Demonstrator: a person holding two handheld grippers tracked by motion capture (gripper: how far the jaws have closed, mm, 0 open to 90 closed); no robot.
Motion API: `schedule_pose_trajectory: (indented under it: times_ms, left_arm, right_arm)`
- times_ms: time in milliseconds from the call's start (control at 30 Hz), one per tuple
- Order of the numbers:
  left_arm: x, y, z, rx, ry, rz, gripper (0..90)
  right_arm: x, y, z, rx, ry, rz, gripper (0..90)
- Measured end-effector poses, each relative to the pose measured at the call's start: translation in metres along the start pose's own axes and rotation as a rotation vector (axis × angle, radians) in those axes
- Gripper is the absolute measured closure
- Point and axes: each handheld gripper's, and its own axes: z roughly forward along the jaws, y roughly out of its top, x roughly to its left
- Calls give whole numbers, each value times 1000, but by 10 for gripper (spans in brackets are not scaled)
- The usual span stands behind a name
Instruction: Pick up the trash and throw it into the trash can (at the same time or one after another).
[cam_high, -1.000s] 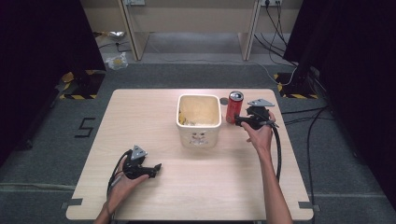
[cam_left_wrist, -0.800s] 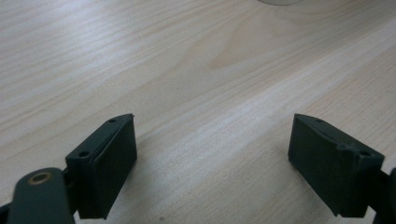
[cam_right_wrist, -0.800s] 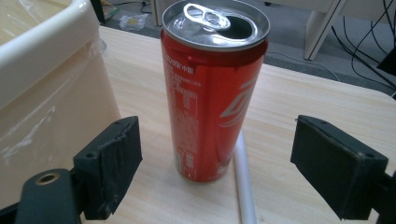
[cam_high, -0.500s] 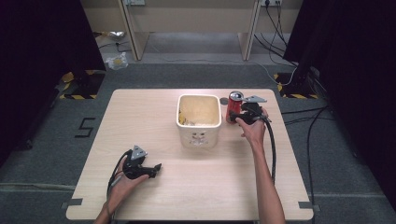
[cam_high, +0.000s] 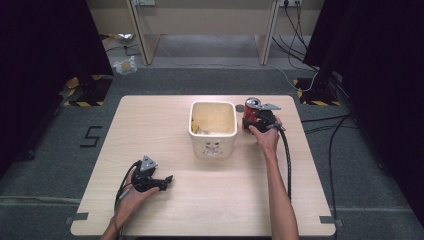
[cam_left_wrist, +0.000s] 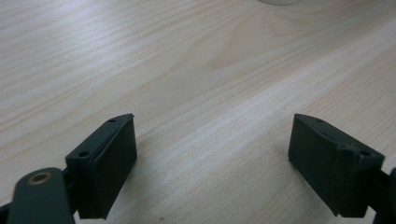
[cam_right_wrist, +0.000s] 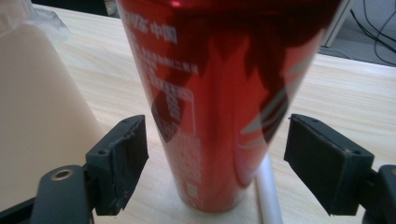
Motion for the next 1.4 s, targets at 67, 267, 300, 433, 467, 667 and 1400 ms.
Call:
schedule_pose_trajectory:
  times_ms: [67, 267, 300, 433, 467, 667, 1400]
  left_arm:
    - [0, 0, 0, 0, 0, 0, 147]
    - [0, 0, 0, -1, 0, -1, 147]
    - [0, 0, 0, 0, 0, 0, 147]
    - [0, 0, 0, 0, 0, 0, 147]
    - [0, 0, 0, 0, 0, 0, 147]
    - [0, 0, 0, -1, 1, 1, 146]
    - [0, 0, 0, -3, 2, -1, 147]
  right_arm:
    - [0, 1, 1, 0, 1, -10, 232]
    - [4, 6, 1, 5, -19, -37, 336]
    - [4, 6, 1, 5, -19, -37, 336]
    - [8, 10, -9, -8, -18, -44, 339]
    - [9, 11, -11, -13, -15, -40, 338]
    - [9, 19, -29, -16, -6, -34, 339]
    - [13, 43, -73, -36, 13, -49, 339]
